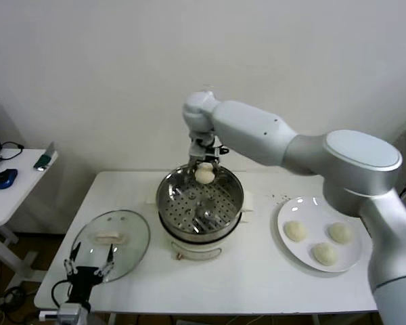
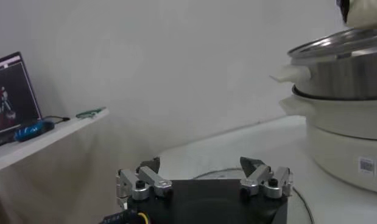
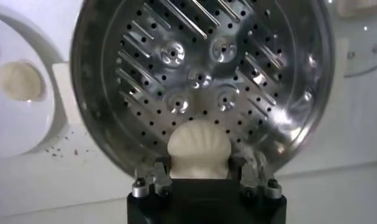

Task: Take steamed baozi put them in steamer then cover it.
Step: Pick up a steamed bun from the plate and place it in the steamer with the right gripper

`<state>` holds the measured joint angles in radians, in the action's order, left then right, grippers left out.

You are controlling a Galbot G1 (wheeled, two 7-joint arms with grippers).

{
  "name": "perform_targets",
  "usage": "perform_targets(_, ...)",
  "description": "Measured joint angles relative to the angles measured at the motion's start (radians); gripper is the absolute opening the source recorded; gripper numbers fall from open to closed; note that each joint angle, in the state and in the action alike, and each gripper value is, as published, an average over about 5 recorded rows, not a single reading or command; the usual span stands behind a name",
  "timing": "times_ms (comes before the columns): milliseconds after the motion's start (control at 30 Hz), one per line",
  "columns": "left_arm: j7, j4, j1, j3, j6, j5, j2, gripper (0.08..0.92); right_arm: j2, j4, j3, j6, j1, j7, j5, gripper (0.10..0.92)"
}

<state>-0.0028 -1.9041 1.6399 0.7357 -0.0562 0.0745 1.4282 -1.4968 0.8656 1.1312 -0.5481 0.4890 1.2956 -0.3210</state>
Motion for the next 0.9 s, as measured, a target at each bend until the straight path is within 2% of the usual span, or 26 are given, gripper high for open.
perform_targets(567,-0.004,0.007,0.015,0.009,-0.001,-0.031,-0.012,0.823,-0.060,-0.073,-0.058,-0.053,-0.135,-0.063,-0.220,0.647)
perform_targets(800,-0.004,0.010,0.018,0.009,-0.003,-0.035,-0.012,0.823,-0.064,-0.088,-0.089,-0.073,-0.152,-0.073,-0.268,0.792)
perform_targets(900,-0.004,0.012,0.019,0.011,-0.003,-0.036,-0.012,0.823,-0.057,-0.080,-0.096,-0.079,-0.147,-0.066,-0.266,0.818)
